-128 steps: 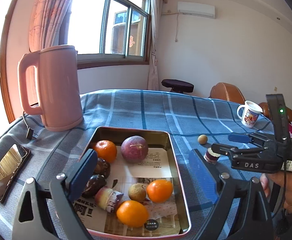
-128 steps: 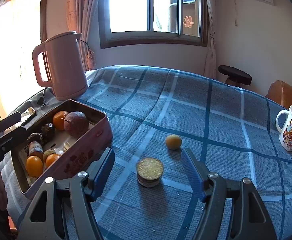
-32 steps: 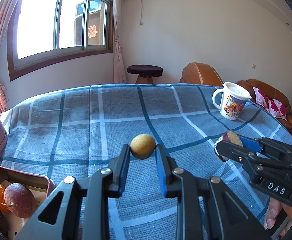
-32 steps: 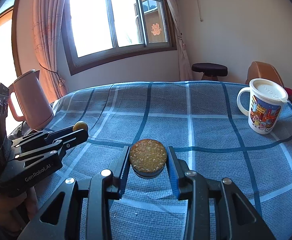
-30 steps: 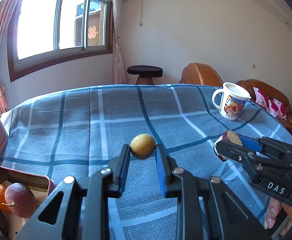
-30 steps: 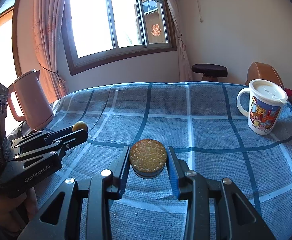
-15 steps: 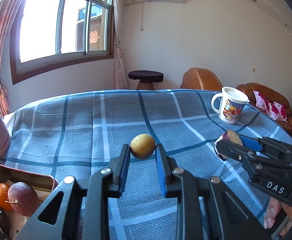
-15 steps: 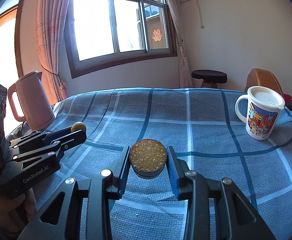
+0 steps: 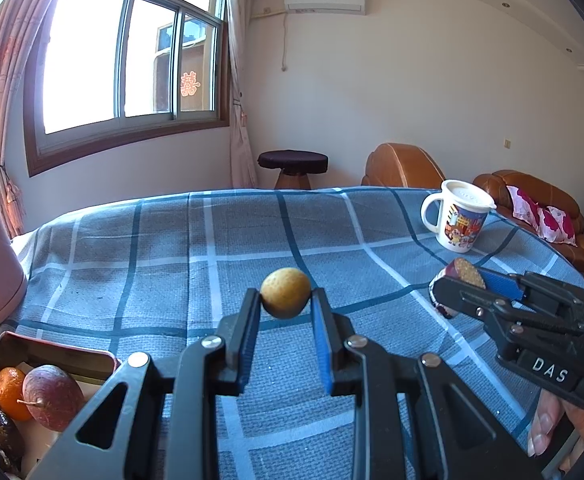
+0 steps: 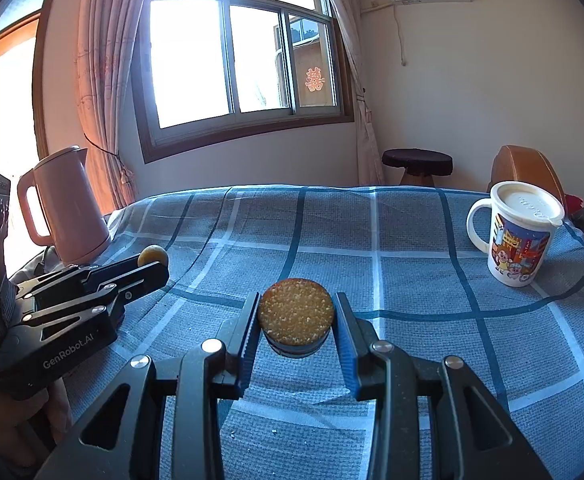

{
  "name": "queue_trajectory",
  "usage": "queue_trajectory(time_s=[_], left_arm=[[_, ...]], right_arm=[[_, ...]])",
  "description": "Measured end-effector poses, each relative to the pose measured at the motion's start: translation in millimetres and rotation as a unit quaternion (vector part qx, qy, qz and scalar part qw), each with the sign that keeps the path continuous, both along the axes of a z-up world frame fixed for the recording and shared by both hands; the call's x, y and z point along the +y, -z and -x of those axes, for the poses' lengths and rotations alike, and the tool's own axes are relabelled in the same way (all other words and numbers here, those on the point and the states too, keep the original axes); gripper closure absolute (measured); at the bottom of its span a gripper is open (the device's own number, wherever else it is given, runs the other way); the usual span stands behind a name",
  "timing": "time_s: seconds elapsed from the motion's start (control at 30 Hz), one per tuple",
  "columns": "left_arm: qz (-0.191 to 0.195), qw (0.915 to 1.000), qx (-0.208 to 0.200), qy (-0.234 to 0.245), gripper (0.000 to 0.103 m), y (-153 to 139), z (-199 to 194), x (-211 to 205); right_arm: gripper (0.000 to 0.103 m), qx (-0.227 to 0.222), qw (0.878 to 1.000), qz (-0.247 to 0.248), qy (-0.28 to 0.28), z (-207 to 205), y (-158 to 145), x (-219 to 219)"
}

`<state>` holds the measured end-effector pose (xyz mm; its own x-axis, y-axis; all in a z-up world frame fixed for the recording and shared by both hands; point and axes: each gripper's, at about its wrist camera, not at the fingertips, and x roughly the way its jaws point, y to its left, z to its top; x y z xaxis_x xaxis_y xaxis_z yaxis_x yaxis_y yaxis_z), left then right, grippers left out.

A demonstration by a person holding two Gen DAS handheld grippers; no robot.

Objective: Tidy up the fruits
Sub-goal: 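Lift the yellow fruit and round jar and carry both over the tin box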

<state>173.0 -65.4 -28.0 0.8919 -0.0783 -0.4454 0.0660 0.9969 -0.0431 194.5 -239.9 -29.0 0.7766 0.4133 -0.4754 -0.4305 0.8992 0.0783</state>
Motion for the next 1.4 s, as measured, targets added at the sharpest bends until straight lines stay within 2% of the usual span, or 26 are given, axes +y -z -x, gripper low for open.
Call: queue_trajectory(time_s=[0.9,1.2,1.4], left_arm=[[-0.019,0.999,-0.041,-0.002,0.076,-5.9,37.8,-6.6],[0.0,0.9991,-0.043,0.0,0.076,-6.4,56.6,5.0],[-0.002,0.9987,-0.05,-0.009,0.076,-8.2,75.3,17.1]], right_arm=[[0.066,-0.049,0.999,-0.003,-0.009,21.1,-9.4,1.9],[0.066,-0.05,0.998,0.001,-0.025,31.3,-9.6,14.3],[0.066,-0.052,0.998,0.001,-0.043,45.7,-12.4,28.6]])
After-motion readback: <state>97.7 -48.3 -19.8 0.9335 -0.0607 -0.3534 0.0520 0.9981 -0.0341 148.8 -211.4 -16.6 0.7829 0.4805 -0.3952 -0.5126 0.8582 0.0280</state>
